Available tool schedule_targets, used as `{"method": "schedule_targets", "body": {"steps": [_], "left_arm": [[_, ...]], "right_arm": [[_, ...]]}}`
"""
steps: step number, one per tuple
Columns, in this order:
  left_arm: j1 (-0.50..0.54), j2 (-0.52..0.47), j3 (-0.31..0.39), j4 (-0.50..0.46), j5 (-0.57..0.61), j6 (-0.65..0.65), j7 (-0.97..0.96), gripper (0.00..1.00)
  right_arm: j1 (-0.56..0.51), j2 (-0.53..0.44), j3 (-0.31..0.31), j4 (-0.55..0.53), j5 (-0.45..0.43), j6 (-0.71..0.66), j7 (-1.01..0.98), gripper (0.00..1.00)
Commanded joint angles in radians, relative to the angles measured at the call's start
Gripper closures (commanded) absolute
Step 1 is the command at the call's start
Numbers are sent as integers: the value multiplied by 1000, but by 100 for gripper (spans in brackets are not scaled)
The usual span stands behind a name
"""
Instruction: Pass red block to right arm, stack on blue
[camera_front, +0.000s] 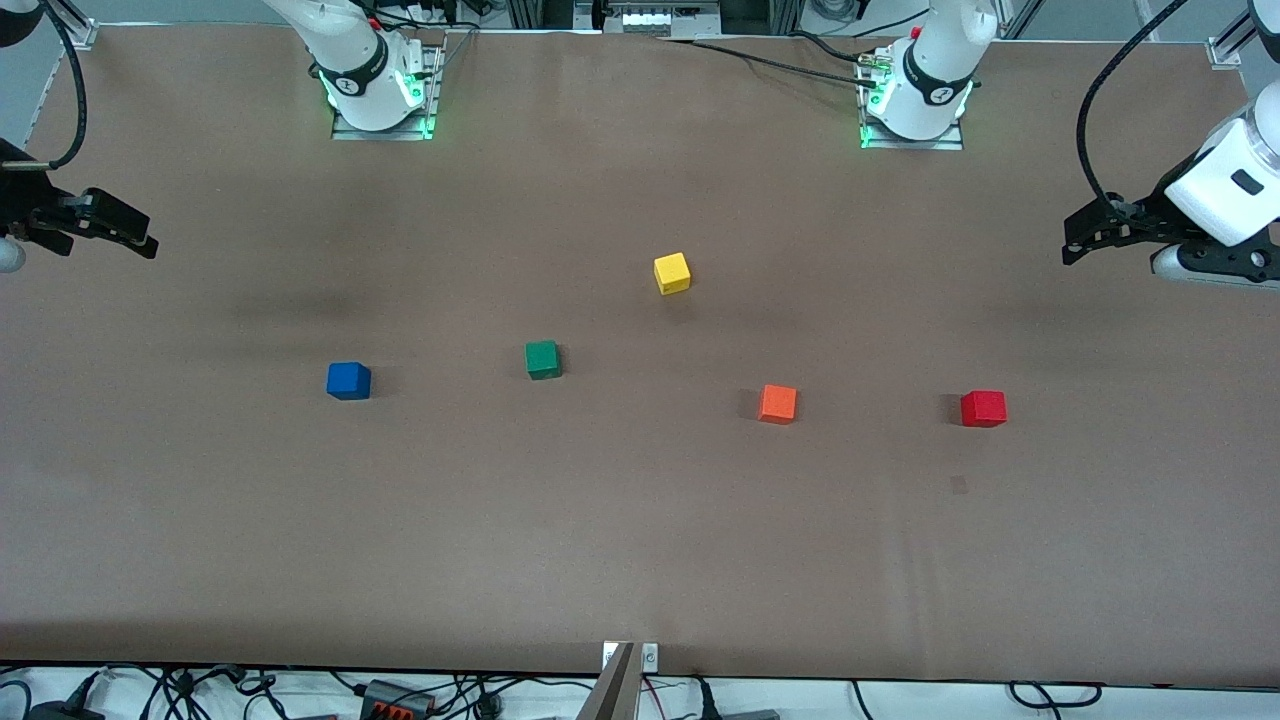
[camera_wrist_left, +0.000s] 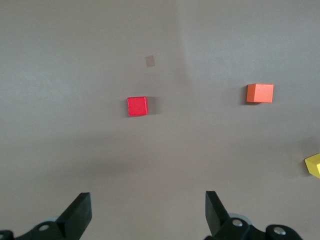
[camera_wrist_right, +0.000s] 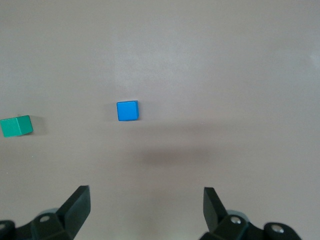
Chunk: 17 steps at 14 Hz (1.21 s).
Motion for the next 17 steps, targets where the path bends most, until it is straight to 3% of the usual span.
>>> {"method": "schedule_targets", "body": {"steps": [1, 11, 17], "left_arm": [[-2, -4, 6, 19, -16, -20, 20, 0], [-4, 1, 1, 20, -16, -22, 24, 0], [-10, 48, 1, 66, -19, -94, 21, 0]], "right_arm": [[-1, -16, -1, -20, -14, 11, -6, 0], [1, -9, -1, -20, -12, -2, -6, 0], [-1, -9, -1, -20, -12, -2, -8, 0]]}}
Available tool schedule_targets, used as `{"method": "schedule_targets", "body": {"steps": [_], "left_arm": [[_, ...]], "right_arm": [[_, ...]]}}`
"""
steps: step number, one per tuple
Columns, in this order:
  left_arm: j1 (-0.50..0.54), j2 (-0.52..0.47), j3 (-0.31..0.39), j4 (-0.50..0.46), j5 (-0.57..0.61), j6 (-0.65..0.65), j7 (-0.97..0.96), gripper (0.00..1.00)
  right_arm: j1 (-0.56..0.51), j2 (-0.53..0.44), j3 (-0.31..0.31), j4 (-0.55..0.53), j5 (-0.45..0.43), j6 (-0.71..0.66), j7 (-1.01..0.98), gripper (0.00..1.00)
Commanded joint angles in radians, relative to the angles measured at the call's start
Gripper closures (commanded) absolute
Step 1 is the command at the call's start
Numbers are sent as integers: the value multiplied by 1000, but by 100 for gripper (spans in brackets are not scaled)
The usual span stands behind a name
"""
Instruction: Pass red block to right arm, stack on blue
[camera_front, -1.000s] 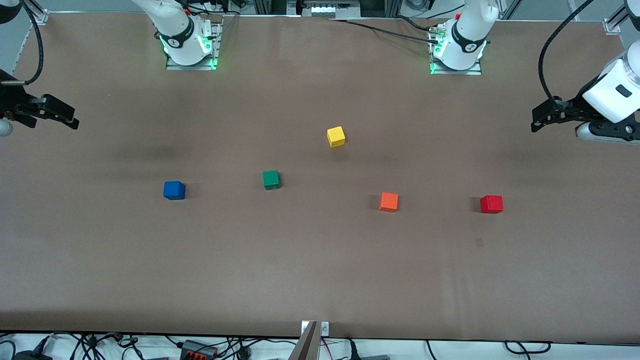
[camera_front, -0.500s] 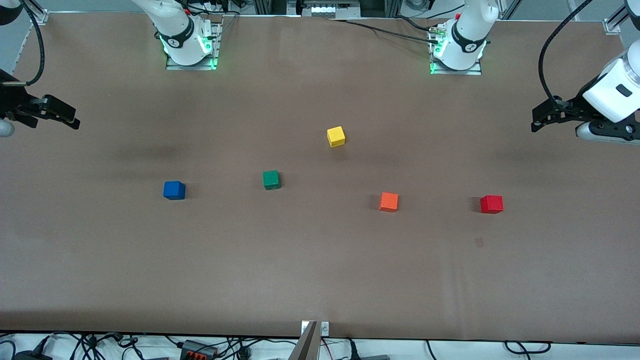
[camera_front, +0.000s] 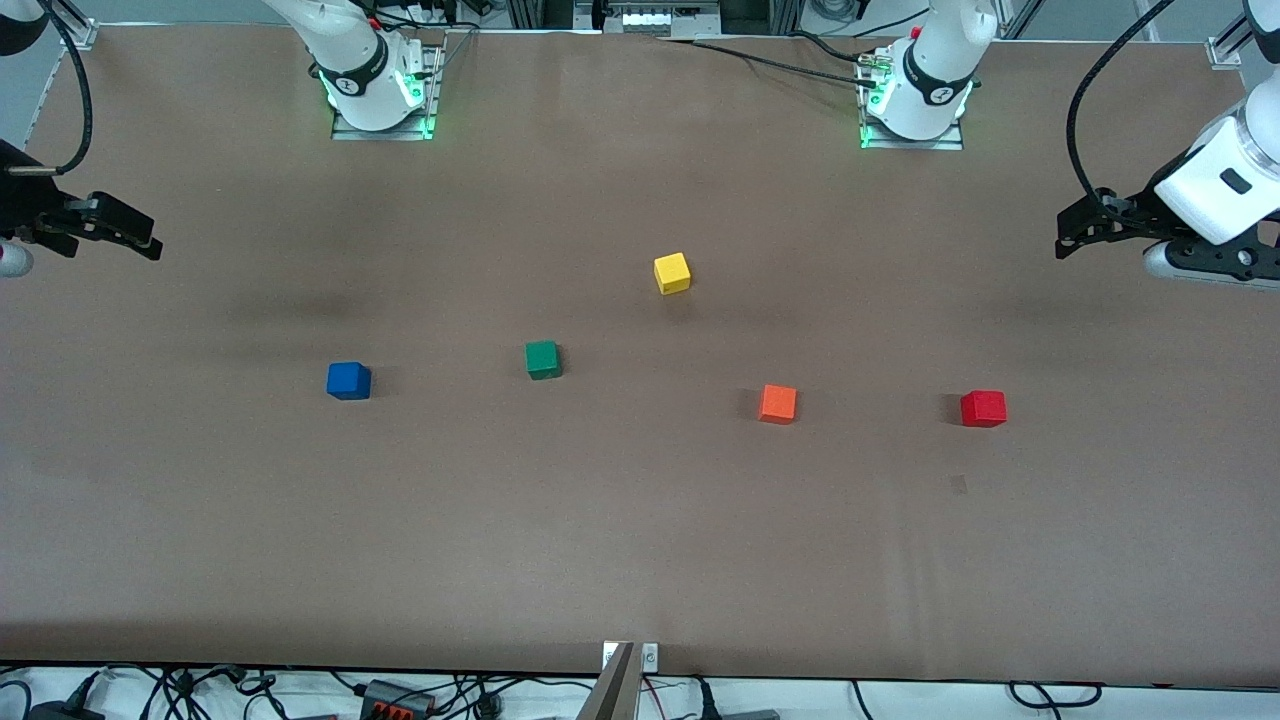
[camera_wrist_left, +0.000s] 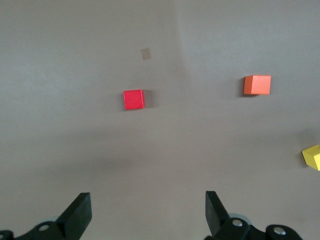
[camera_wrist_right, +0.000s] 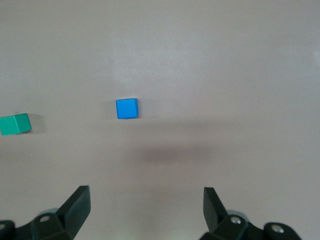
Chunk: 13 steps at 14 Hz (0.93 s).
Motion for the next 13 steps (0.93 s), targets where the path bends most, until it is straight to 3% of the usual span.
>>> {"method": "schedule_targets", "body": {"steps": [1, 4, 7, 10, 13], "left_arm": [[3, 38, 5, 49, -18, -53, 21, 0], [9, 70, 14, 54, -20, -50, 28, 0], [30, 141, 17, 132, -15, -70, 43, 0], [56, 175, 16, 77, -12, -55, 51, 0], [79, 239, 16, 7, -12, 128, 51, 0]], "right_arm": [[0, -12, 0, -13, -12, -1, -6, 0], [1, -12, 0, -13, -12, -1, -6, 0], [3, -11, 0, -18, -12, -1, -5, 0], [3, -6, 0, -18, -12, -1, -6, 0], [3, -5, 0, -18, -12, -1, -6, 0]]}}
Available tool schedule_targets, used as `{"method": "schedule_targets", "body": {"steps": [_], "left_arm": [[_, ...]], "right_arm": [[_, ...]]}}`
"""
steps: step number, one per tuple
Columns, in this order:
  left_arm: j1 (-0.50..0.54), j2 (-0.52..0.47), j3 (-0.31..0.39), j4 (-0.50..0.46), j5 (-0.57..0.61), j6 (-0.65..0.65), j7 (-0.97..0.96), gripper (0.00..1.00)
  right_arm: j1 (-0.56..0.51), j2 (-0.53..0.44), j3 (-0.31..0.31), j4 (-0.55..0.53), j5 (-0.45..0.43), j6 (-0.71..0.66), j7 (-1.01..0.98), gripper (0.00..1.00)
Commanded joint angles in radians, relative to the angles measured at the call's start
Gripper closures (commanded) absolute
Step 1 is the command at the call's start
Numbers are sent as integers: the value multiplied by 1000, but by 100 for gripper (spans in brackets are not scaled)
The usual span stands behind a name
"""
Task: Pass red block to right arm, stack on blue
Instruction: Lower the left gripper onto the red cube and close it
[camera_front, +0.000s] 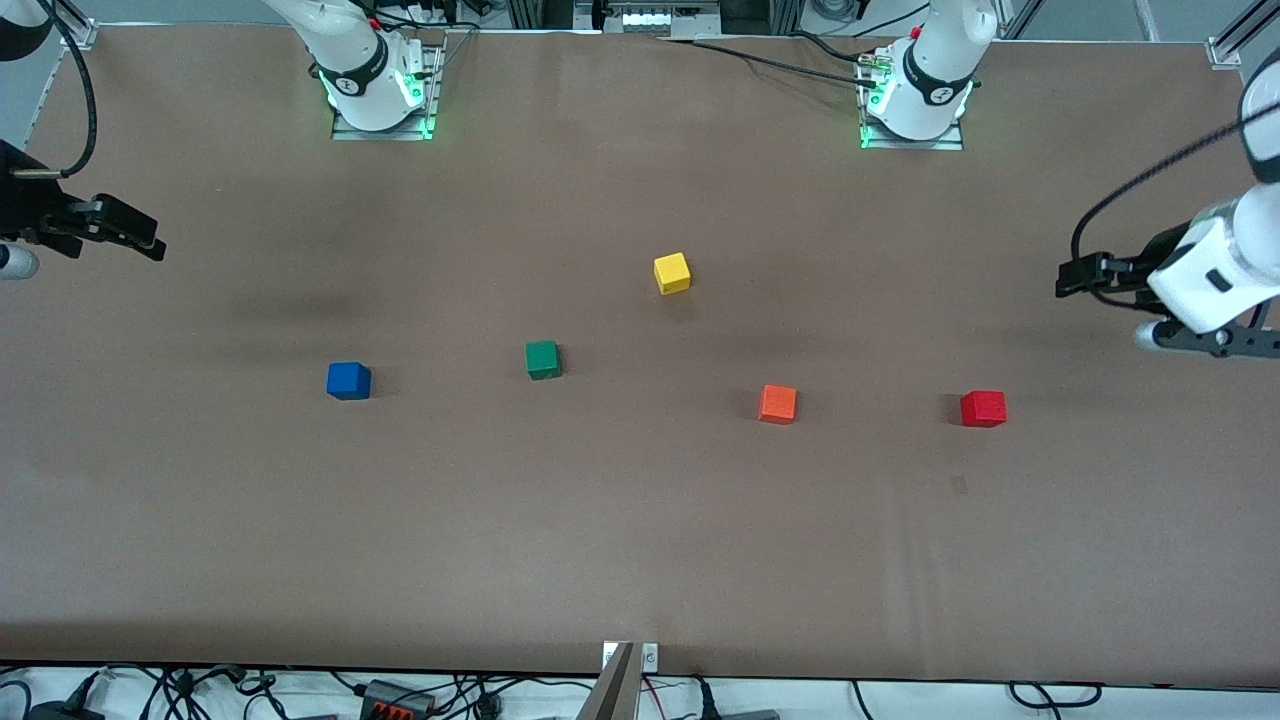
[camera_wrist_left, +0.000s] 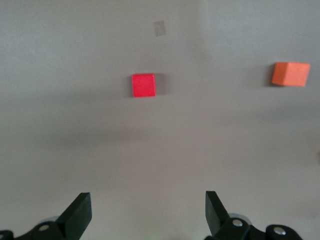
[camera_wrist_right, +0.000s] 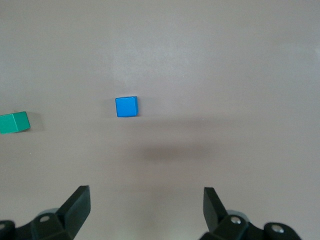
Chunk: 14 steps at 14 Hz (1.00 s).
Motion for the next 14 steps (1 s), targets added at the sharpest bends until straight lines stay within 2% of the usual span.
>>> {"method": "schedule_targets", "body": {"steps": [1, 7, 14], "left_arm": [[20, 52, 0, -73, -12, 172, 20, 0], [20, 135, -6, -346, -6, 715, 36, 0], [23, 273, -6, -391, -6, 922, 63, 0]], "right_arm": [[3, -7, 0, -9, -12, -1, -6, 0], [3, -7, 0, -9, -12, -3, -6, 0], [1, -7, 0, -11, -11, -4, -6, 0]]}}
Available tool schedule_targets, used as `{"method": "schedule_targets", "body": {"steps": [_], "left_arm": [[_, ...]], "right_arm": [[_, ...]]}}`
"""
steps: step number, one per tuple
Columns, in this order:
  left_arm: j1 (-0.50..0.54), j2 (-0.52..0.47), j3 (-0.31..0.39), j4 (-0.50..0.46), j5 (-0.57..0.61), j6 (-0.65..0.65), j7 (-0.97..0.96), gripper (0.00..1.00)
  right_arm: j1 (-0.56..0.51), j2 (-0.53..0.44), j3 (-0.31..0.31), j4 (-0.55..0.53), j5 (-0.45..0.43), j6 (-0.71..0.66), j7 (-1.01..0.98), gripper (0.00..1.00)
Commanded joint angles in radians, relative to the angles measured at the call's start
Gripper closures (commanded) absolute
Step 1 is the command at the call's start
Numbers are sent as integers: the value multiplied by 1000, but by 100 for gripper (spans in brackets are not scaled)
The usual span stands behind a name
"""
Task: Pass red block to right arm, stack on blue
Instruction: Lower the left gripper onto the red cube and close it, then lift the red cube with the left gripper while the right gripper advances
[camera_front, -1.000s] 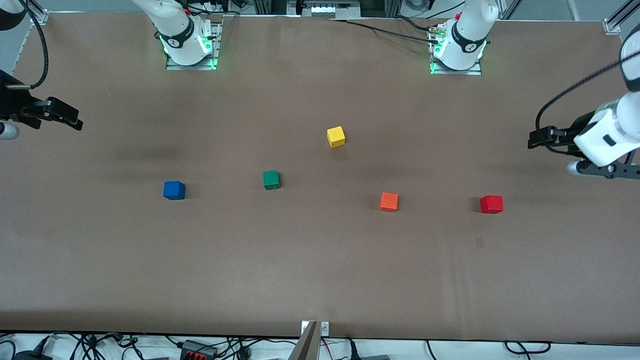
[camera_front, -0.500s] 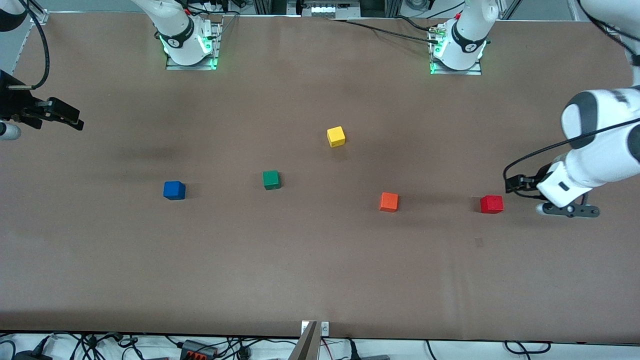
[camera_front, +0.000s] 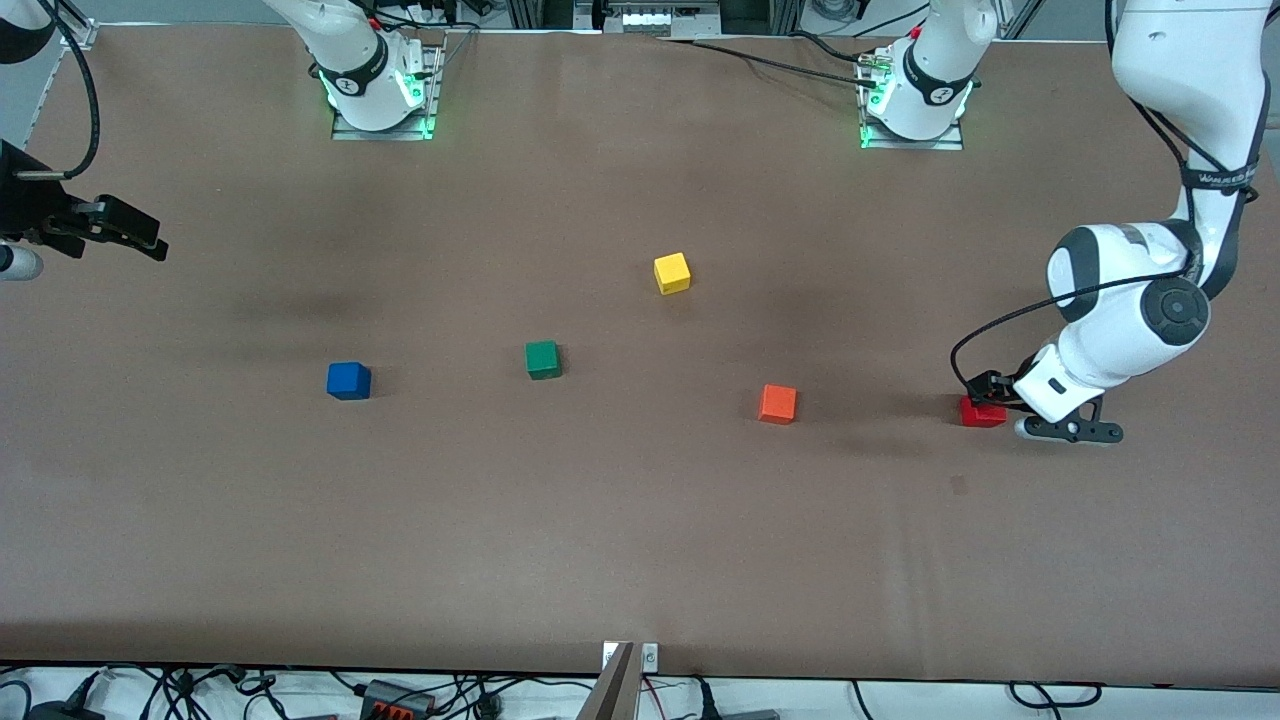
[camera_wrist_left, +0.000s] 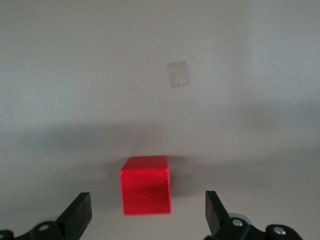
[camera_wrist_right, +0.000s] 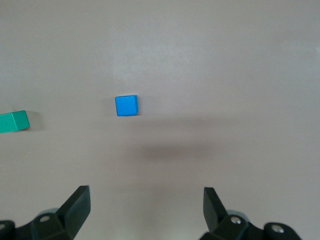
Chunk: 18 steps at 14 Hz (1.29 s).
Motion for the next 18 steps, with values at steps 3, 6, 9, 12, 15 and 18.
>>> {"method": "schedule_targets", "body": {"steps": [3, 6, 9, 12, 15, 18], "left_arm": [[35, 79, -4, -26, -6, 130, 81, 0], [36, 98, -6, -59, -6, 213, 82, 7], [36, 98, -9, -62, -6, 212, 76, 48], [36, 88, -11, -73, -6, 209, 76, 74], [36, 35, -29, -56, -6, 140, 87, 79], [36, -25, -52, 27, -6, -33, 175, 79]], "right_arm": [[1, -7, 0, -7, -11, -9, -6, 0], [1, -6, 0, -7, -11, -9, -6, 0], [0, -7, 0, -7, -11, -10, -6, 0], [0, -7, 0, -7, -12, -18, -8, 0], [0, -7, 0, -7, -11, -21, -6, 0], [24, 16, 6, -2, -11, -43, -6, 0]]}}
